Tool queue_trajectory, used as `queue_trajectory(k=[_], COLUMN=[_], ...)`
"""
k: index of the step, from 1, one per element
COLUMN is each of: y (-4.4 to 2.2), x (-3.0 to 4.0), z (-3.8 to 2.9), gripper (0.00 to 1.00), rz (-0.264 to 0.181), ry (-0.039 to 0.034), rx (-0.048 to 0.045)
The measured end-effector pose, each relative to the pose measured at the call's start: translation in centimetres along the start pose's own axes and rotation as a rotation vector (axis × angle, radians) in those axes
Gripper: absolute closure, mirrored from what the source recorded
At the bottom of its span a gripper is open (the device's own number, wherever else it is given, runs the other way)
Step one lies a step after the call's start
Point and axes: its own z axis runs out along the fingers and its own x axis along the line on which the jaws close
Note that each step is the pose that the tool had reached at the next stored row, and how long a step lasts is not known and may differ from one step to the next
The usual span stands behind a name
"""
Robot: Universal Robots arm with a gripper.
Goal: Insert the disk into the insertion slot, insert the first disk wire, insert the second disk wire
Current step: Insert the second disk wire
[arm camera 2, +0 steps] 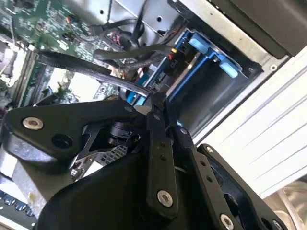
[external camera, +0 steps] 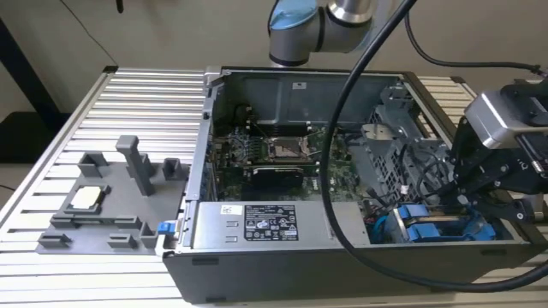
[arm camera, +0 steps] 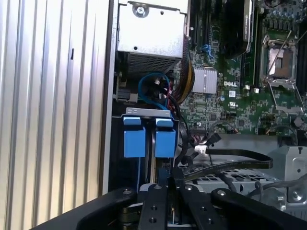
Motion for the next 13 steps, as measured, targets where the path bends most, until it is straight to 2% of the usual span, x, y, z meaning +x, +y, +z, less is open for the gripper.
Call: queue_trajectory(k=[5,13], y=[-0.1,-0.23], x=[0.11,0.21], z=[0.22,0.43], gripper=[0.84,0.84], rz=[-0.001,0.003], ry=[-0.0205,-0.0209], rx=[0.0011,0.0019])
